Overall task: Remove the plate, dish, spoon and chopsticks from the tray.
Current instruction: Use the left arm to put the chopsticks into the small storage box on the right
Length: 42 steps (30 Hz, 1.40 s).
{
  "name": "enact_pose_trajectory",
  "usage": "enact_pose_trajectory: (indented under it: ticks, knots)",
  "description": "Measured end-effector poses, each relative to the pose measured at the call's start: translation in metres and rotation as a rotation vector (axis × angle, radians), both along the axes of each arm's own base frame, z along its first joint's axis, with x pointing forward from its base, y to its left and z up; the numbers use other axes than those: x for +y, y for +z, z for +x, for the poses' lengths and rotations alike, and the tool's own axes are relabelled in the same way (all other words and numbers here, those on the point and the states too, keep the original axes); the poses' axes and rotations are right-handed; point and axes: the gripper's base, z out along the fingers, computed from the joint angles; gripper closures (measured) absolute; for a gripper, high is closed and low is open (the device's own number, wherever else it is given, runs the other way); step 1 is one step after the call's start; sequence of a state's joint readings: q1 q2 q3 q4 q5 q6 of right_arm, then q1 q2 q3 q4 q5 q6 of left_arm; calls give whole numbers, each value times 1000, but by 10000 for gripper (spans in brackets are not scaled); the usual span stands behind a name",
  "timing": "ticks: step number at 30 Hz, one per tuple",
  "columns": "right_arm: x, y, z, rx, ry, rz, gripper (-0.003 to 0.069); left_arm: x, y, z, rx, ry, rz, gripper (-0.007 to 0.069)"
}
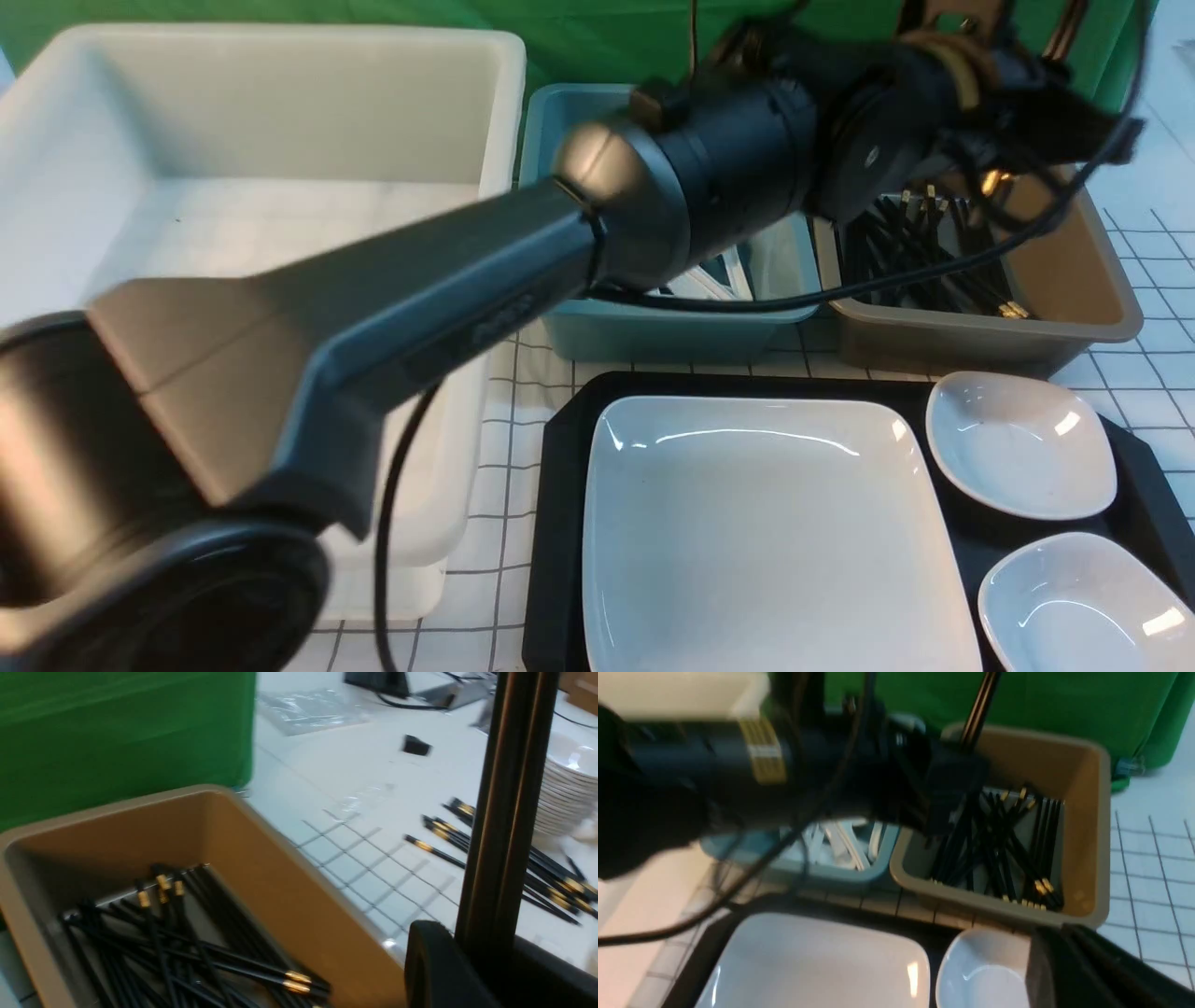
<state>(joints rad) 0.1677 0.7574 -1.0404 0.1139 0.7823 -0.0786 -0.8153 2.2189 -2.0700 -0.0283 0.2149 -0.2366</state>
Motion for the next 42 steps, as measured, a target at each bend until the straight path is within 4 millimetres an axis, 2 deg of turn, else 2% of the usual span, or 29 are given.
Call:
enact_pose_trajectory:
  ticks: [2,3,4,8,16,25,34,38,42]
  knots:
    - [0,-5,2,1,-2,1,655,1,-11,9,6,18,-25,543]
    - [0,-15,4,25,-3,-4,655,3,-29,23,4,45,-48,543]
    - [0,-15,4,24,-3,-4,655,3,-31,24,4,45,-50,543]
    - [1,-31,7,69,-2,-6,652,11,-66,50,-18,95,-87,543]
    - [2,-31,8,55,-3,0,650,15,-103,66,-1,126,-88,543]
    - [2,-30,10,28,-6,7,651,15,-121,65,69,125,-21,543]
    - [2,-31,10,30,-6,6,650,14,-126,62,118,124,5,516]
    - [2,-31,10,35,-5,6,650,12,-129,58,145,112,45,388]
    - [2,-32,9,43,-4,4,650,8,-120,54,191,95,94,260]
